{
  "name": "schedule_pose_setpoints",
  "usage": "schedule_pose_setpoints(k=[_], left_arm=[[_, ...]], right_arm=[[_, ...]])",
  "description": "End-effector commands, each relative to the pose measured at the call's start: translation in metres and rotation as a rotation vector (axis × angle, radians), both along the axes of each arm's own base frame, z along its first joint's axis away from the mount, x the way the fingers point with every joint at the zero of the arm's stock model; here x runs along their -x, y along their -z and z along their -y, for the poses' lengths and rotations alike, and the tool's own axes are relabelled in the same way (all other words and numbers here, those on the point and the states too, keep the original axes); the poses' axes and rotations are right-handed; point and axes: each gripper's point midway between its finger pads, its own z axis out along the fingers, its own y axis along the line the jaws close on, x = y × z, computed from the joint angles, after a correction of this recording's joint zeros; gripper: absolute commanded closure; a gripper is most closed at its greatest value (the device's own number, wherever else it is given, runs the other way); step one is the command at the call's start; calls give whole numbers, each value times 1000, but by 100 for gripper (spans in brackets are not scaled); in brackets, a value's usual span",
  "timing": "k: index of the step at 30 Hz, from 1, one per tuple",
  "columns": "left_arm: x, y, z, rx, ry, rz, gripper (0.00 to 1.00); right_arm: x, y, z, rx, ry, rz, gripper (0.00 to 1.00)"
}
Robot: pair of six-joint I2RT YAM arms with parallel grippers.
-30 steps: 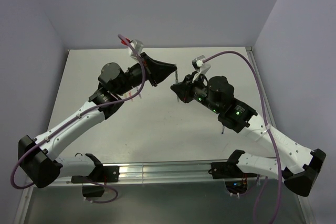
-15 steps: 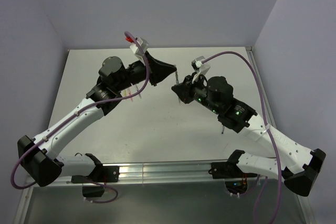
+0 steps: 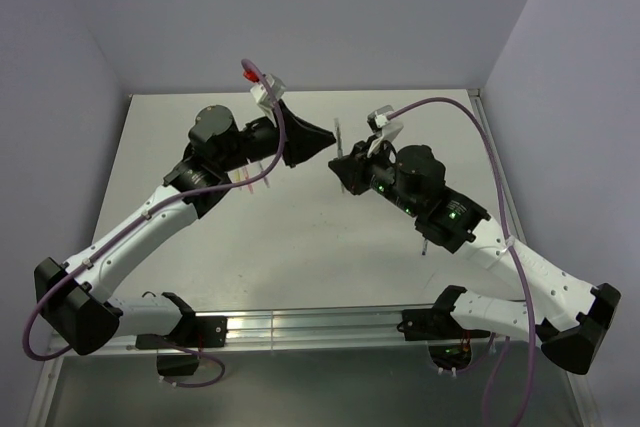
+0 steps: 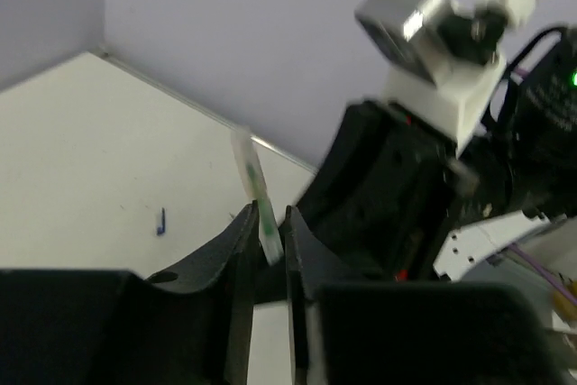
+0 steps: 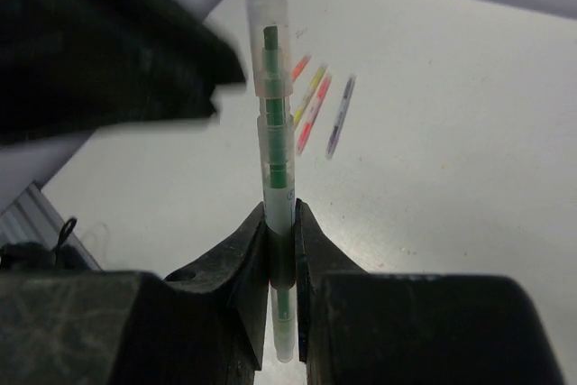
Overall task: Insert the pens into the pen caps
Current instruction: Insert the pen cap onto the pen, then press the pen cap onto the pen.
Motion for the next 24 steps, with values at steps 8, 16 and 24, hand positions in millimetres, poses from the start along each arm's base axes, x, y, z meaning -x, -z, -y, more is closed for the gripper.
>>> schedule_pose_setpoints(k=[8, 16, 24], left_arm=[[28, -6, -5, 17, 105, -60, 63], [12, -38, -34, 136, 7, -21, 50], [13, -62, -30, 201, 79, 8, 41]], right_arm=[[-9, -79, 17, -185, 105, 180, 100], [0, -79, 5, -186, 30, 177, 100], [18, -77, -17, -198, -97, 153, 100]])
